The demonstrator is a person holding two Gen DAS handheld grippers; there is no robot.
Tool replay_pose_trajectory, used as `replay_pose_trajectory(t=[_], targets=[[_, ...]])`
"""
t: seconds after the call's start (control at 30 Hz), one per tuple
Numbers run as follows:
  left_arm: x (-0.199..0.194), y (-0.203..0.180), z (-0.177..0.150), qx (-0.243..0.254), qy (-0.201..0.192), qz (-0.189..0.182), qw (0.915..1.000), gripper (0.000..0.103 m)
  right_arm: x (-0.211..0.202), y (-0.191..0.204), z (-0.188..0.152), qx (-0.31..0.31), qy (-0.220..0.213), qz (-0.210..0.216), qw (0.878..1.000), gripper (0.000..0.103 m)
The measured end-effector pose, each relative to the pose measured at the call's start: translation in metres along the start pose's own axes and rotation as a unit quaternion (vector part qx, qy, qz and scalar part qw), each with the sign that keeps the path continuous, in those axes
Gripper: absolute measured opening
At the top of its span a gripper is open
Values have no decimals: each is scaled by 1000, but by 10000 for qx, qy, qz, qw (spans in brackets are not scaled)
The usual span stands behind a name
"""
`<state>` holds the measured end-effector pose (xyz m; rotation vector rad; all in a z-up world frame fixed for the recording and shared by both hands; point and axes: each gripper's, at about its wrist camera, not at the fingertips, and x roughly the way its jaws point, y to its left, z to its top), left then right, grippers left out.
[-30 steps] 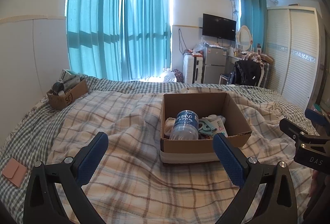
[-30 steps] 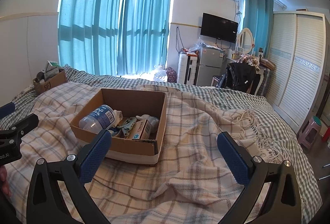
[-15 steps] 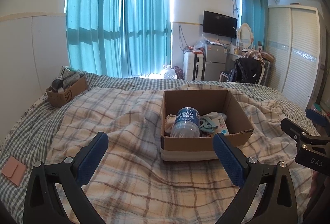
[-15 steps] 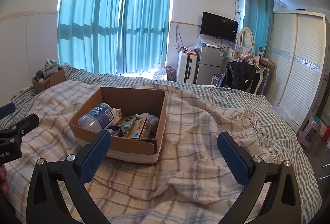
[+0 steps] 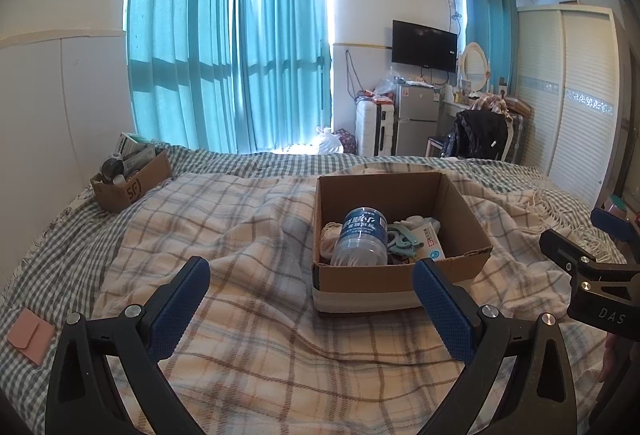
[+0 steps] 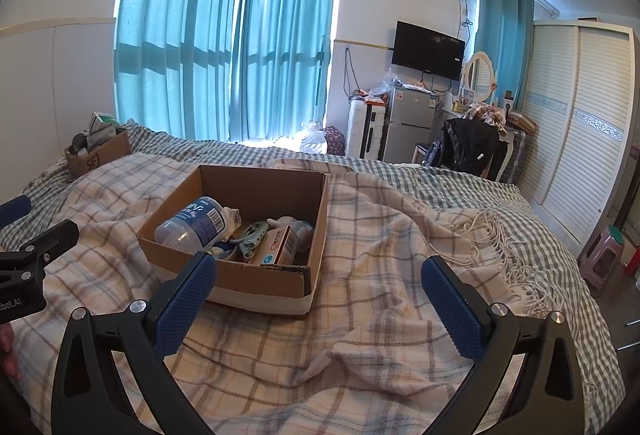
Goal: Organize objects
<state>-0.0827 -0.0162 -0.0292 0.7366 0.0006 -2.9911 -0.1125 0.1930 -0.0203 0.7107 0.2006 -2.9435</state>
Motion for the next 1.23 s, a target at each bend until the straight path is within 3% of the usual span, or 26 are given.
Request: replay_pose_trajectory(t=[1.23], targets=[[2,4,-2,-29,71,198,9998,103,4,5,-7,-73,68,-18,9999,103]])
